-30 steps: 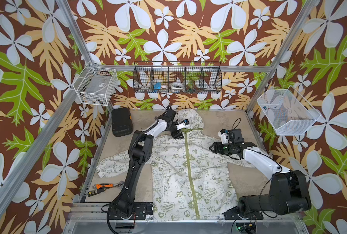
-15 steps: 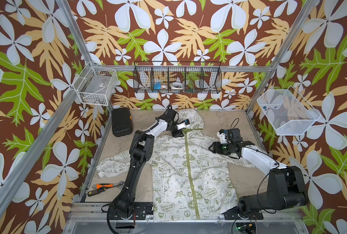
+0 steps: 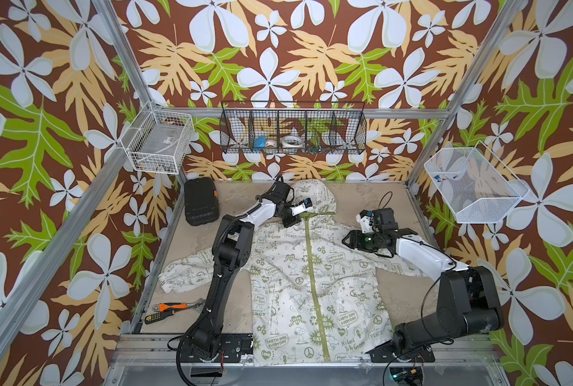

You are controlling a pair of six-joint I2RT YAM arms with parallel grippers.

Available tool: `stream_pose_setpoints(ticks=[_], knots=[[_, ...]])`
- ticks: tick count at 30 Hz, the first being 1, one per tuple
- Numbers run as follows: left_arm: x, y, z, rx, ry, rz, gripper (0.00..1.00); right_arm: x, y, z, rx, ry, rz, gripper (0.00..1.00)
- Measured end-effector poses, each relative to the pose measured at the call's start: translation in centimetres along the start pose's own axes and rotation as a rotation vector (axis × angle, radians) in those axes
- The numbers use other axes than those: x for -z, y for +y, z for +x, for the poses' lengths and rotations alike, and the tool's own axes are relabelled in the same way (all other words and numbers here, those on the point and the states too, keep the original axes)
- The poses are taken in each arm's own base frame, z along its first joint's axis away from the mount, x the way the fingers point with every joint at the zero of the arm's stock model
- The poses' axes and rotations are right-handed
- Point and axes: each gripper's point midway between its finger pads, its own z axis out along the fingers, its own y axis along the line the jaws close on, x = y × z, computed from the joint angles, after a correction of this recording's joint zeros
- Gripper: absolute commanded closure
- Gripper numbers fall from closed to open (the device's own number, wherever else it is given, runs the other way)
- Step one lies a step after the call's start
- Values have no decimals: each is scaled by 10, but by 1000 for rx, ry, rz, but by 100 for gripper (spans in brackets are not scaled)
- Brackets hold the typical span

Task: Unzip the jacket
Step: Flatten out the jacket at the center of the board.

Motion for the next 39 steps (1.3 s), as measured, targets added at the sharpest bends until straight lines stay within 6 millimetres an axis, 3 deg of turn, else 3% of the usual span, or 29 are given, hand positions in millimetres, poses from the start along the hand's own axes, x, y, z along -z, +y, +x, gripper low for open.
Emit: stream_pose_setpoints(ticks=[5,10,11,13,14,17,26,32,36,39], knots=[[19,0,-13,-9,-52,-52,100,-5,14,-28,3,-40,-24,29],[39,-8,-25,-33,-139,-95,100,-24,31,-53,-24,-49,-44,26],[39,-8,-26,-39,-149,-103,95,-30,34,-60,-22,-51,-48,26],[36,-5,-26,-44,-151,-108,66,-39,39,-68,-23,-51,-60,27],[33,-2,-26,-45,-147,-110,56,-42,40,-72,-33,-53,-66,27],[22,9,-27,-41,-122,-94,52,-43,43,-78,-31,-65,-79,28],[-10,3,0,-39,15,-31,61,-32,49,-73,-1,-67,-93,29],[-13,-2,9,-45,48,-18,62,-30,44,-66,10,-58,-75,29],[-14,-6,11,-43,45,-9,87,-36,40,-63,8,-45,-65,30],[-15,-5,11,-49,35,-19,98,-39,39,-63,5,-38,-62,30]])
